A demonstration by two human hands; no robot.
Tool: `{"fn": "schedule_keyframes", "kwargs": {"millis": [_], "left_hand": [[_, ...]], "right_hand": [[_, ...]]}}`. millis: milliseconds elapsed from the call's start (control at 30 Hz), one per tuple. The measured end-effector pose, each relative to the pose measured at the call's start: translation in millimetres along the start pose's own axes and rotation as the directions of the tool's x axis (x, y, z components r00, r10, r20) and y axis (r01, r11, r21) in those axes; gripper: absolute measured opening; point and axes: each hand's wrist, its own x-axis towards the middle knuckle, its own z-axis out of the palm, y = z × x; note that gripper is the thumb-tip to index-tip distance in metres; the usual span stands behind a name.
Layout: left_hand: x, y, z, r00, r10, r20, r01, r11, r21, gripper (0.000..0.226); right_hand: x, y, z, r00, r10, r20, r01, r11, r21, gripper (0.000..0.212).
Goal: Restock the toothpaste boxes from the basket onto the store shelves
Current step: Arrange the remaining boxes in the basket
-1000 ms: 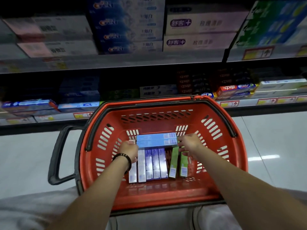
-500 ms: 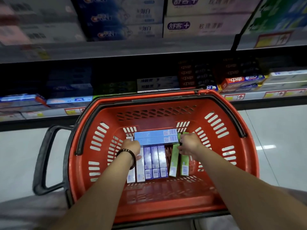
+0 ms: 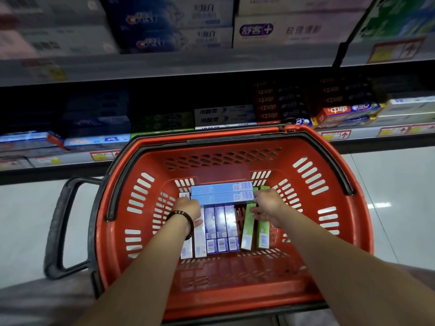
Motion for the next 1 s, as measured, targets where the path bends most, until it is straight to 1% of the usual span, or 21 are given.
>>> {"fn": "schedule_keyframes", "kwargs": {"millis": [67, 133, 267, 400, 533, 667, 767, 800, 867, 900, 967, 1000], "left_hand": [[-0.4, 0.1, 0.1, 1.0, -0.022, 0.019, 0.023, 0.999, -0.039, 0.049], [-1.4, 2.1, -1.1, 0.997, -0.059, 0.046, 0.062, 0.995, -0.082, 0.05], [-1.3, 1.9, -1.8, 0.995, -0.082, 0.063, 0.085, 0.995, -0.043, 0.051], [-5.6, 3.6, -0.8, 0.996, -0.077, 0.054, 0.081, 0.994, -0.079, 0.053], [-11.4, 7.5, -4.1, 0.996, -0.061, 0.064, 0.065, 0.996, -0.058, 0.04], [-18.8, 9.4, -8.6, 0.993, -0.076, 0.085, 0.085, 0.991, -0.105, 0.048], [-27.9, 10.0, -13.9, 0.99, -0.073, 0.12, 0.082, 0.994, -0.078, 0.029], [-30.9, 10.9, -16.3, 0.991, -0.06, 0.121, 0.069, 0.995, -0.066, 0.033], [-35.2, 11.8, -20.3, 0.992, -0.032, 0.125, 0.036, 0.999, -0.035, 0.054], [-38.6, 12.3, -22.5, 0.991, -0.012, 0.136, 0.015, 1.0, -0.015, 0.058], [-45.2, 12.6, -25.8, 0.989, 0.005, 0.149, -0.004, 1.0, -0.005, 0.059], [-47.1, 13.1, -26.8, 0.989, 0.011, 0.147, -0.011, 1.0, 0.0, 0.055]], "right_hand": [[-0.7, 0.6, 0.1, 1.0, 0.001, 0.004, -0.001, 1.0, -0.006, 0.031], [-1.9, 0.5, -0.4, 1.0, 0.0, 0.01, 0.0, 1.0, -0.005, 0.033], [-4.6, -2.2, -1.9, 1.0, 0.007, 0.023, -0.006, 1.0, -0.009, 0.031], [-7.7, -5.4, -2.4, 1.0, 0.019, 0.024, -0.019, 1.0, 0.003, 0.029], [-12.1, -9.0, -5.0, 0.999, 0.036, 0.034, -0.035, 0.999, -0.001, 0.027], [-13.9, -10.6, -8.3, 0.999, 0.039, 0.004, -0.039, 0.999, -0.014, 0.028], [-17.4, -12.6, -13.7, 1.0, 0.012, -0.009, -0.012, 0.999, -0.032, 0.022], [-20.5, -14.8, -16.6, 1.0, -0.004, -0.014, 0.003, 0.999, -0.04, 0.023], [-25.5, -18.2, -23.7, 0.999, -0.02, -0.027, 0.019, 0.999, -0.05, 0.027], [-28.5, -19.8, -27.1, 0.999, -0.024, -0.031, 0.022, 0.998, -0.05, 0.029], [-33.3, -21.9, -31.6, 0.999, -0.033, -0.041, 0.03, 0.998, -0.059, 0.03], [-35.9, -22.9, -32.9, 0.998, -0.039, -0.044, 0.036, 0.997, -0.063, 0.031]]}}
